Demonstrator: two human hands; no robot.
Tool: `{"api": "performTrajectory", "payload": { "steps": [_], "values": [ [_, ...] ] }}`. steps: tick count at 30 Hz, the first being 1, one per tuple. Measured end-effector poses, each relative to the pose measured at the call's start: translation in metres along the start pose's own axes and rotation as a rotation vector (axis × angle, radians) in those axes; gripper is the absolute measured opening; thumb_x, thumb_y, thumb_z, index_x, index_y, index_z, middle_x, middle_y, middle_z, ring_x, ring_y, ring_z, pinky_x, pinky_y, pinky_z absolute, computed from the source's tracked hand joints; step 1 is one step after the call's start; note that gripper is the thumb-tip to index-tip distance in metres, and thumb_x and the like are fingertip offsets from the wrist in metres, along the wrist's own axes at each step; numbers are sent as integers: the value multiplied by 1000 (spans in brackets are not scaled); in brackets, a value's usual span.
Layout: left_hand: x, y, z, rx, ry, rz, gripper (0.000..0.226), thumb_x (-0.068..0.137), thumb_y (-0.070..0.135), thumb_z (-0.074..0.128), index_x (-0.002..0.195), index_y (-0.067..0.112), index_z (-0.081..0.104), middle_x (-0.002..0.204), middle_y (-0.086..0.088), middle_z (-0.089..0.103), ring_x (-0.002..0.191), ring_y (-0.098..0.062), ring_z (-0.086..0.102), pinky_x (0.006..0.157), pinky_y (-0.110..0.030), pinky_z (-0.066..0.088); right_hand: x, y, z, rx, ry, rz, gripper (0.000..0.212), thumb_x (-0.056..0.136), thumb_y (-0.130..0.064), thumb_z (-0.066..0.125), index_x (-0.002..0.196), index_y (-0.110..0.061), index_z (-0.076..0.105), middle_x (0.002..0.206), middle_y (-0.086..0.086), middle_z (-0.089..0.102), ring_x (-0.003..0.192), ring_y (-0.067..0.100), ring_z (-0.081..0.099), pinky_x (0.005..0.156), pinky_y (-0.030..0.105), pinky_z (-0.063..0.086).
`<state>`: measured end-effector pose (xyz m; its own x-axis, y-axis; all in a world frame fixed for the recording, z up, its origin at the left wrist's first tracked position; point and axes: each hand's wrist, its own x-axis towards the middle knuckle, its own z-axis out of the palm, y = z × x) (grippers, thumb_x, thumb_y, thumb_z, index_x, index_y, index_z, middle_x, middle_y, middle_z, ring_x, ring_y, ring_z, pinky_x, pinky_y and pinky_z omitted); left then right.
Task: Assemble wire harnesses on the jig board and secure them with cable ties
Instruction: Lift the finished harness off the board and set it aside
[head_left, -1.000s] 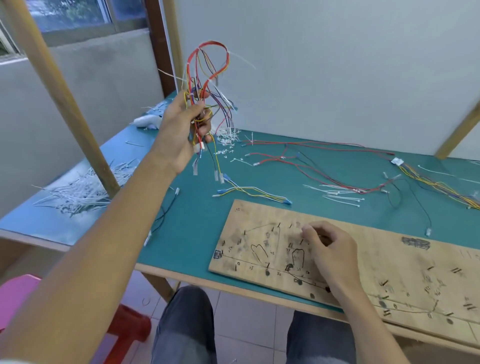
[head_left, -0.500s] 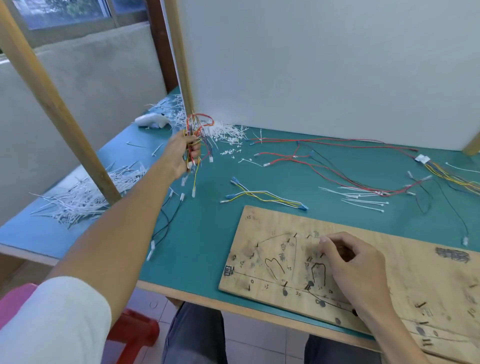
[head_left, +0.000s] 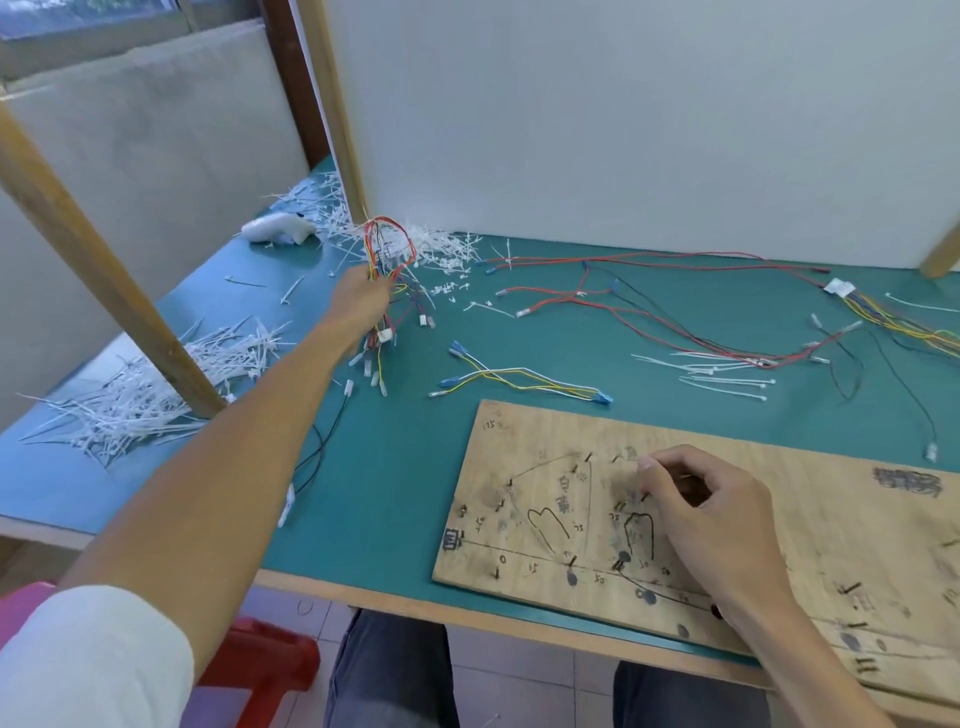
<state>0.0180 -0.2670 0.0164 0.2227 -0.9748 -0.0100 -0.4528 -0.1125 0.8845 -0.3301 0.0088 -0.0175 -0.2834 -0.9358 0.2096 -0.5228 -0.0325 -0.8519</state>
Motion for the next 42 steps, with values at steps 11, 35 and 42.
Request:
{"api": "performTrajectory", "payload": {
  "steps": [11, 35, 42],
  "values": [
    [-8, -17, 10, 443, 75, 46, 26, 107, 24, 48, 118, 1, 55, 110, -27, 65, 107, -43, 60, 86, -46, 48, 0, -2, 0, -10, -7, 7, 17, 97, -36, 71, 81, -37, 76, 83, -22, 74, 89, 0, 67, 71, 6, 45],
    [2, -18, 30, 970, -304, 153, 75, 110, 55, 16, 165, 6, 1, 173, -15, -4, 160, -31, -9, 130, -47, 0, 0, 3, 0, 0, -13, -44, 16, 98, -34, 72, 82, -37, 76, 83, -21, 75, 84, 3, 70, 74, 9, 48],
    [-44, 18, 3, 586, -49, 484, 60, 104, 39, 58, 155, 11, 43, 162, -12, 40, 153, -27, 29, 123, -40, 23, 0, 4, -1, 8, -16, -52, 15, 97, -35, 72, 83, -37, 76, 85, -25, 73, 89, 1, 68, 71, 5, 46]
  ]
}}
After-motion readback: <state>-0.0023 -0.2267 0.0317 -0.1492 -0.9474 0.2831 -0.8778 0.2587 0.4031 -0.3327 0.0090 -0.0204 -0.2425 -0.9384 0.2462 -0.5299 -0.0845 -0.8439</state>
